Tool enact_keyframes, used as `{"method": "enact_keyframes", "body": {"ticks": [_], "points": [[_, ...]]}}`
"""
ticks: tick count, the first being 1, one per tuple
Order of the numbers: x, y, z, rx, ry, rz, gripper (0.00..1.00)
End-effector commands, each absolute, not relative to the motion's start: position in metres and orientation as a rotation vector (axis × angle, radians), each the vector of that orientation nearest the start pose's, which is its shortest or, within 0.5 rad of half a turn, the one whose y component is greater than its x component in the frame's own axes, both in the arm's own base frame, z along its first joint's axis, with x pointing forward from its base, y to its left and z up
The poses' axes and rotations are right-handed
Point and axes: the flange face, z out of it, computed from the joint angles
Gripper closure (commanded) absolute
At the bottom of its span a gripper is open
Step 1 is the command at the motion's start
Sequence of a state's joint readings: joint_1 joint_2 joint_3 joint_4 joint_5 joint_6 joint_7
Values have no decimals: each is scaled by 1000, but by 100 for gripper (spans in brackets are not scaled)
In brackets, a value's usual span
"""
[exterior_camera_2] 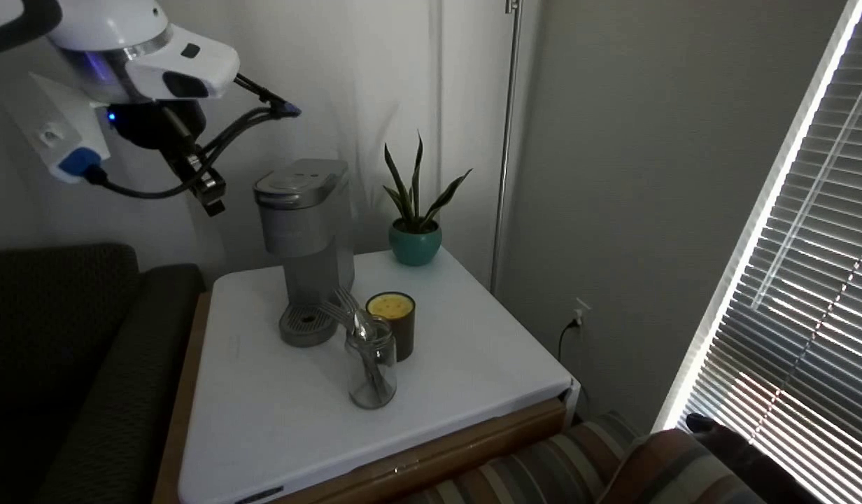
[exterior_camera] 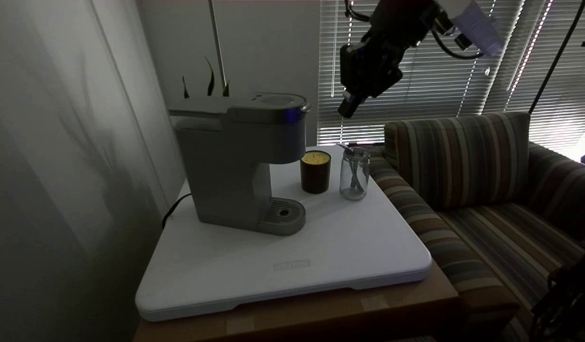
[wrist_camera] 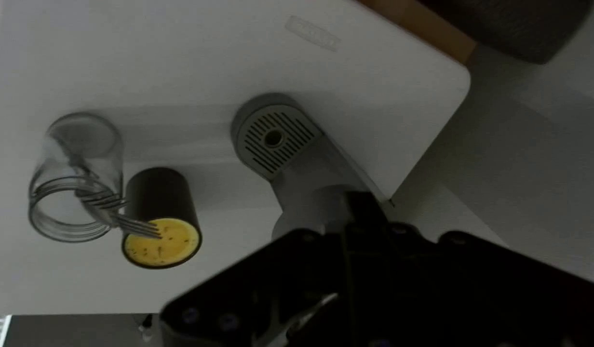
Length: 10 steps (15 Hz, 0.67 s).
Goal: Close the lid of the coffee maker
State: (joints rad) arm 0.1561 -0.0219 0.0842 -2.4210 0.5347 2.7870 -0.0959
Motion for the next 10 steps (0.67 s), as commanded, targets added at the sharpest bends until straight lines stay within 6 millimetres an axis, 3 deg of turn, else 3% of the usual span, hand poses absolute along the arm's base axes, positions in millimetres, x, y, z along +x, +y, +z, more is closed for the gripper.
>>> {"method": "enact_keyframes", "body": {"ticks": [1,6,8,10], "points": [[504,83,411,-2900,124,-490,100],[512,106,533,-2976,46,-488,100],[514,111,563,-2967,24,-485,100],[517,114,579,-2961,12,-478,100]]}}
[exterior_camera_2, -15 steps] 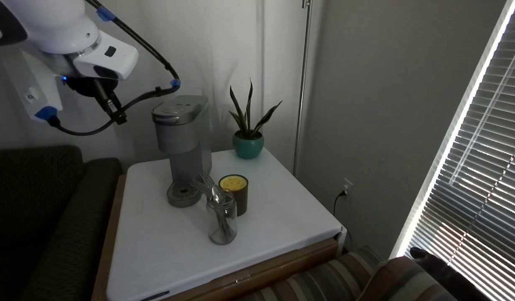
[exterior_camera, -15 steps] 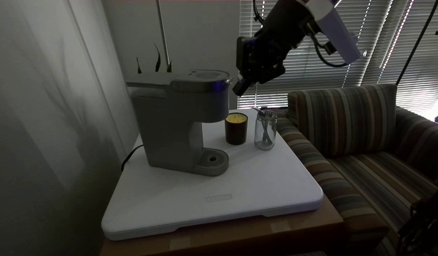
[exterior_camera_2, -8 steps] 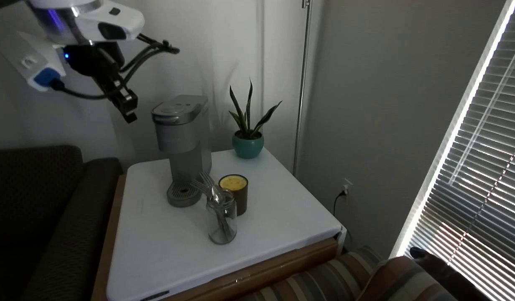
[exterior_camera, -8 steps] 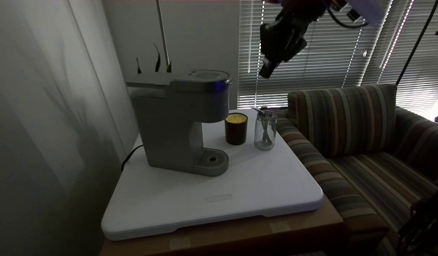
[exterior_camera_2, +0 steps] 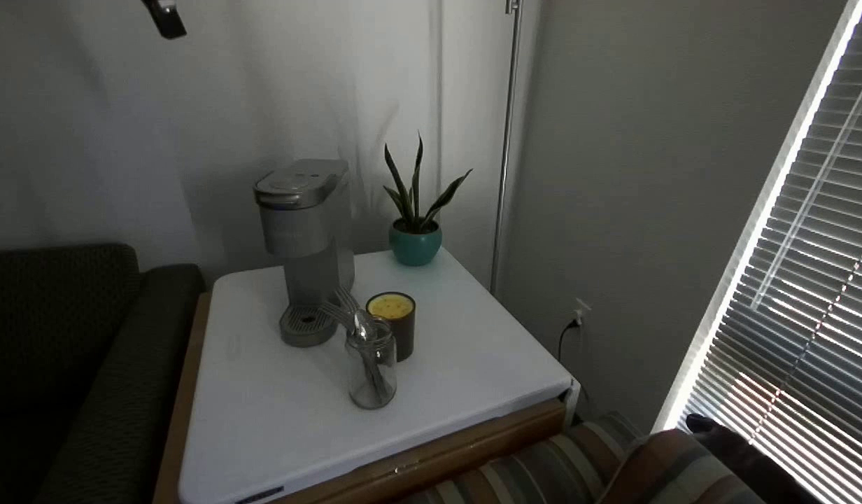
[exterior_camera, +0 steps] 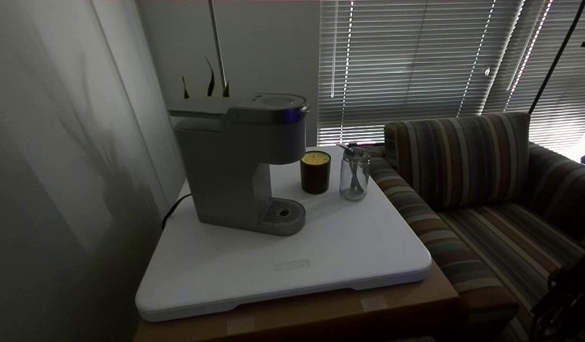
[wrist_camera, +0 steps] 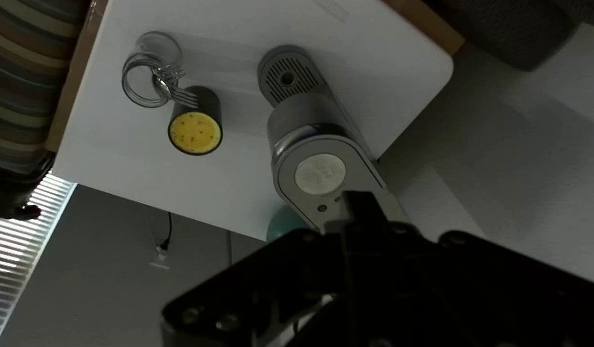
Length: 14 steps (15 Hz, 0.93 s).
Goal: Close the lid of the coffee maker
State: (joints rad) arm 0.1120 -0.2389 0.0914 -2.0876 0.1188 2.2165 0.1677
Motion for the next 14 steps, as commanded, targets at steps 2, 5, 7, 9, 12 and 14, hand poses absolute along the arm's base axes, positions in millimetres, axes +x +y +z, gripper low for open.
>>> {"method": "enact_keyframes", "body": {"ticks": [2,5,7,9,12,14], "points": [[521,114,587,-2958,10,-474,87],[526,114,589,-2955,9,-467,54],[529,115,587,-2954,8,-464,38],[531,116,585,-2952,8,-464,25],[533,119,582,-2932,5,-464,5],[533,120,581,-2927,12,-459,0]]}}
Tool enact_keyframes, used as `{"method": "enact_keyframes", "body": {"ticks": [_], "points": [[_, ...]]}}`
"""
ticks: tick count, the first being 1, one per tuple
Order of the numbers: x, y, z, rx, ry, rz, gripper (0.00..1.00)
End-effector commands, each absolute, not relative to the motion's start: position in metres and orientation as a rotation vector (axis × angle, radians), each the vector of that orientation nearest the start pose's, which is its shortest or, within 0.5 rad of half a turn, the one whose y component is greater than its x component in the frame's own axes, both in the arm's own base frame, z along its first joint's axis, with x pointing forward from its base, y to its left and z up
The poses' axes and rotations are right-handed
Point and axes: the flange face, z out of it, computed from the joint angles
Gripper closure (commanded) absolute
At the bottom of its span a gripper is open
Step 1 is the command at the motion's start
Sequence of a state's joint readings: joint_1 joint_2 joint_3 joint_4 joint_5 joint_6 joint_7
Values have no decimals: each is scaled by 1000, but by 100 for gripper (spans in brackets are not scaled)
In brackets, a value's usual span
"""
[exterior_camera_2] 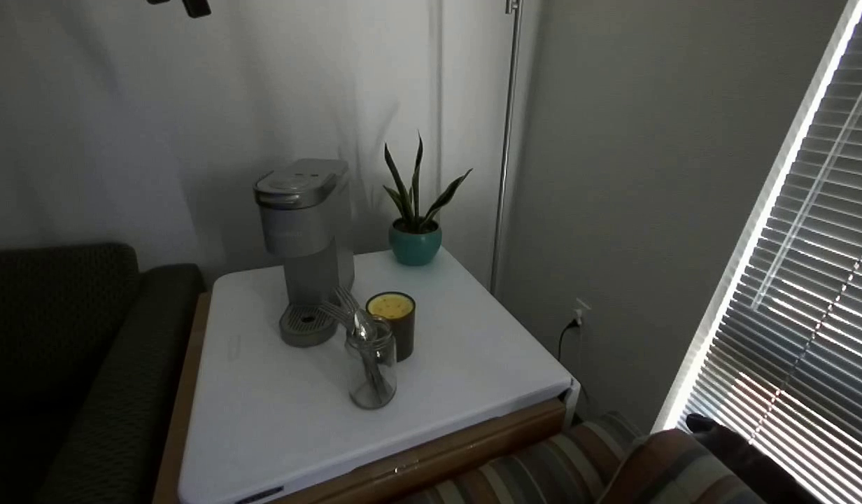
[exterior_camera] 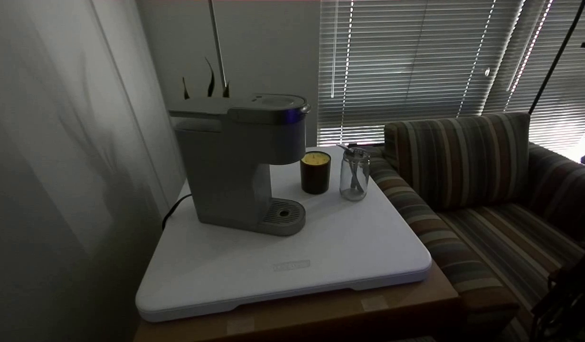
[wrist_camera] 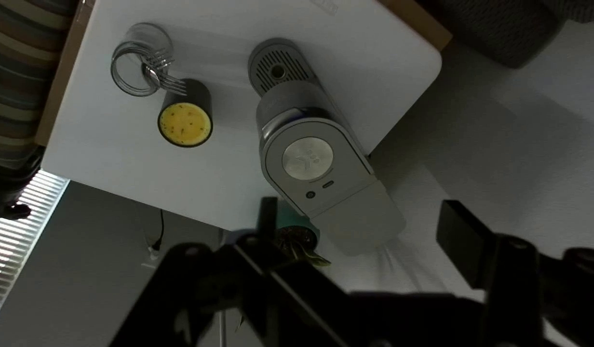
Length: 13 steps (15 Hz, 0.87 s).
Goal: Close the lid of the coffee maker
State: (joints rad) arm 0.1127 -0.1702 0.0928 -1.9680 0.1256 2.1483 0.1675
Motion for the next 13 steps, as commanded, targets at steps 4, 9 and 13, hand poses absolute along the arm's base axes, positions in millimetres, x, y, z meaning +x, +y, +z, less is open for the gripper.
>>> {"method": "enact_keyframes", "body": {"ticks": [4,9,13], "points": [[532,122,582,-2921,17,-478,0],[528,122,584,-2917,21,-493,0],[528,123,584,-2916,20,-493,0]]}}
